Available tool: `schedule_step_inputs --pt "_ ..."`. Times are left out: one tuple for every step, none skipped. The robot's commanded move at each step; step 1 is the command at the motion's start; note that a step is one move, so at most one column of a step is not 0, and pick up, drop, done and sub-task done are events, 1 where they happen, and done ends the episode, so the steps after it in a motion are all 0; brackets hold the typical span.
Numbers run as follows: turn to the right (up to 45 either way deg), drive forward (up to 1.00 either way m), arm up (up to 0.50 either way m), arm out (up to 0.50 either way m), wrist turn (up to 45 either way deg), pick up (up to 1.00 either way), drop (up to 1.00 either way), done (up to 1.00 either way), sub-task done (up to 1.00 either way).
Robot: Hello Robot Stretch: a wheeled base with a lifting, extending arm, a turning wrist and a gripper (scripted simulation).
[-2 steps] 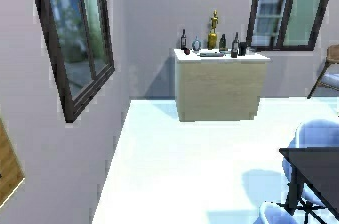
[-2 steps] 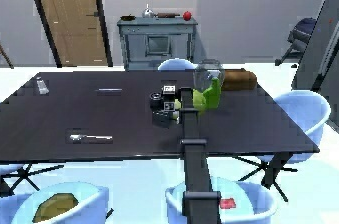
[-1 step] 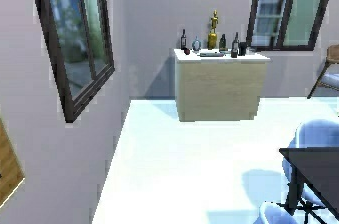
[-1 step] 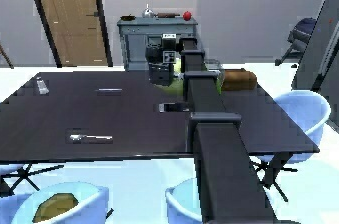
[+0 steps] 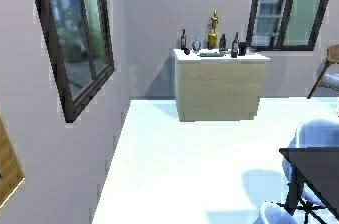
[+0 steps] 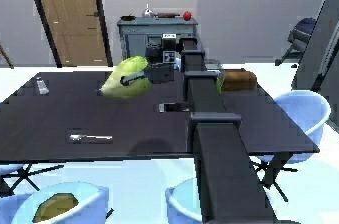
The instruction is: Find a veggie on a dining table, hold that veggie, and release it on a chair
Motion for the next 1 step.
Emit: schedule_step_inputs --pt "0.0 0.00 0.00 0.00 -45.0 0.00 0.00 0.00 0.00"
